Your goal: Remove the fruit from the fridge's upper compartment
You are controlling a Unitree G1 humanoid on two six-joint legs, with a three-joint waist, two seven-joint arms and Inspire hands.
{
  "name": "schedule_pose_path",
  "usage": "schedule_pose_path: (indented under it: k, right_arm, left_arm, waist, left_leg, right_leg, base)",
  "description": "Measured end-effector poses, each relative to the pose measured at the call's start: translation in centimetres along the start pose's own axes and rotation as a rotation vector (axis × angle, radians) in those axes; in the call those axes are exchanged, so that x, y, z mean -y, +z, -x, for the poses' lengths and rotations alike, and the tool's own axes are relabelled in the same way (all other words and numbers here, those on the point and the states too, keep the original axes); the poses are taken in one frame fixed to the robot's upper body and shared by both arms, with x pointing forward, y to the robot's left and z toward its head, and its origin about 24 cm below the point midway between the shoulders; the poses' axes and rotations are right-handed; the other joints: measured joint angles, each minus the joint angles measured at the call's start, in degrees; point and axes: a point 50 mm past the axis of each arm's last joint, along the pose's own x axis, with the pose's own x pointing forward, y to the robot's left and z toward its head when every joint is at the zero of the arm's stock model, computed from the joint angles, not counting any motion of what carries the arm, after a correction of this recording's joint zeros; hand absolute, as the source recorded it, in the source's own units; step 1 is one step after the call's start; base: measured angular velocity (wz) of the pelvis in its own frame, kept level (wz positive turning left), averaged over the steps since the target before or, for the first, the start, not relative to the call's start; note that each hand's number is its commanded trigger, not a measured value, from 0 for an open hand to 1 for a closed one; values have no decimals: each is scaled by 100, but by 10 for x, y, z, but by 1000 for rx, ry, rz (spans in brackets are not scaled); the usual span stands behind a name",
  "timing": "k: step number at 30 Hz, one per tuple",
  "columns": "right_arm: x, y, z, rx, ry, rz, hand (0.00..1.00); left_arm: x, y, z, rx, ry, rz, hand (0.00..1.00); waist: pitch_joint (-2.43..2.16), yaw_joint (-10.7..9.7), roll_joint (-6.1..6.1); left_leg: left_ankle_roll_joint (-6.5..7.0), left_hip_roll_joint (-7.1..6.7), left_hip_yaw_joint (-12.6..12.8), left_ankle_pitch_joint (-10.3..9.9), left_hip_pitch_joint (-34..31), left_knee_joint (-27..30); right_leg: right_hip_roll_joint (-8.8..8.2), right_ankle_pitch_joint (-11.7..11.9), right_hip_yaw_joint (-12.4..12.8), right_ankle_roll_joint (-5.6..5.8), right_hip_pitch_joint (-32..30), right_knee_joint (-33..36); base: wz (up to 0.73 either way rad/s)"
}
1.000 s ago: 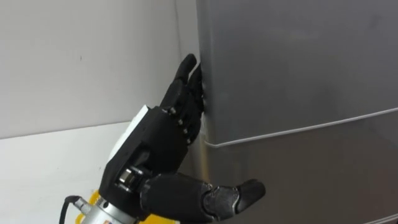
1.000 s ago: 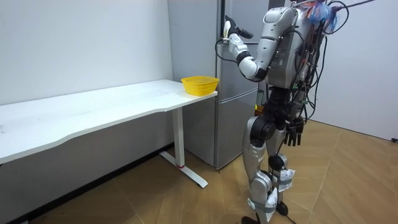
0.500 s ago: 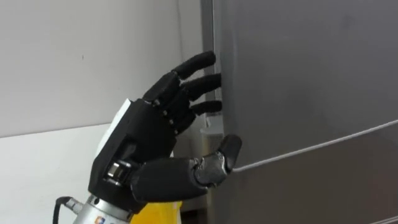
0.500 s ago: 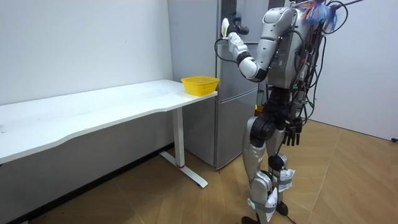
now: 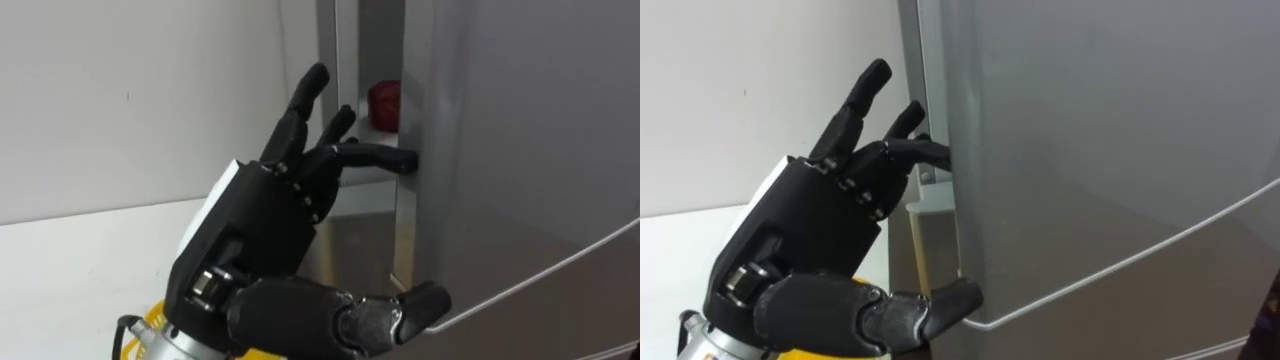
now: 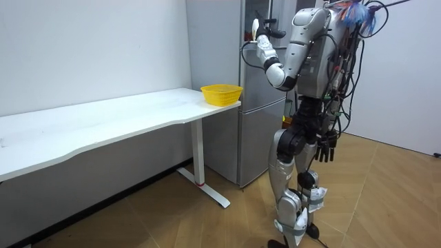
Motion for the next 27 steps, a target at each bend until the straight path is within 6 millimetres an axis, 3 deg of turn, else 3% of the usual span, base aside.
schedule_pose_path:
  k: [27]
  right_arm:
    - [3, 9, 0, 26, -12, 6, 0]
  left_arm:
    - [18, -6, -3, 3, -97, 106, 0]
  waist:
    - [-56, -13, 4]
  left_leg:
    - [0, 14, 63, 0, -10, 19]
  right_leg:
    - [15, 24, 24, -11, -10, -11]
  base:
    - [0]
